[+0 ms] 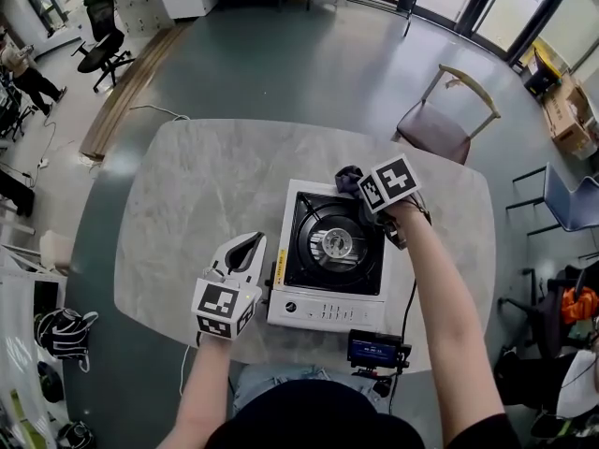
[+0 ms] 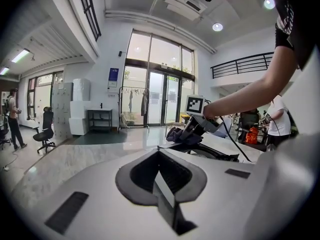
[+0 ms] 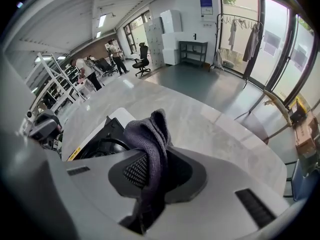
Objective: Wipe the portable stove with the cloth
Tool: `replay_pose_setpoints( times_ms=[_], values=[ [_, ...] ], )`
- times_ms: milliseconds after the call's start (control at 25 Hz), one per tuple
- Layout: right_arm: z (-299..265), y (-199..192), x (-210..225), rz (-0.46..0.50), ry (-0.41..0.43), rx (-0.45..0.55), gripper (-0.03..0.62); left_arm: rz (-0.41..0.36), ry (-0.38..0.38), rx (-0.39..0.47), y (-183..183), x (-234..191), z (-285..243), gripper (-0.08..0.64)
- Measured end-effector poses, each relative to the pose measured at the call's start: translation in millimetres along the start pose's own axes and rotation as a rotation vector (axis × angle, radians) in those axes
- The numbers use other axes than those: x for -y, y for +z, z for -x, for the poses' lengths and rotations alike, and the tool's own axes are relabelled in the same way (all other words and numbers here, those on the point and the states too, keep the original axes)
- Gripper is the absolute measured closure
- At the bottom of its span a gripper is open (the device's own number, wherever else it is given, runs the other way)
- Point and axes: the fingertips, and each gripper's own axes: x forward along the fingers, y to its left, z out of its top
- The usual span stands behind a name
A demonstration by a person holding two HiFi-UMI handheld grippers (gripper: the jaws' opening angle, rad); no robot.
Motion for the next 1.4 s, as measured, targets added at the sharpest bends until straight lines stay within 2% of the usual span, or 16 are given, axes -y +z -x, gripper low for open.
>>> replay_pose_setpoints(
  times_ms=[200,360,560,800,1000,1240,1400],
  values=[
    [-4,3,-27,0.028,0.047,-0.025,0.523,-0.003,-0.005,0.007,0,-2,4,0.549],
    [-12,12,-47,0.076,0.051,-0.037,0.523,-0.001,0.014,0.015,1,-13,10,0.549],
    [-22,22,-94,0.073,0.207,-0.02,0.523,-0.003,0.04,0.02,1,-21,22,0.549],
    [-22,25,-98,0.087,0.189,-0.003,0.525,0.004,0.067,0.036,3,-31,32,0.549],
    [1,34,-101,0.164,0.154,0.019,0.525,0.008,0.071,0.052,6,-34,36,0.549],
    [52,72,-141,0.239,0.225,0.162,0.525,0.023,0.091,0.075,10,-44,39,0.549],
    [47,70,-161,0.285,0.23,0.146,0.525,0.029,0.102,0.092,11,-45,43,0.549]
  ],
)
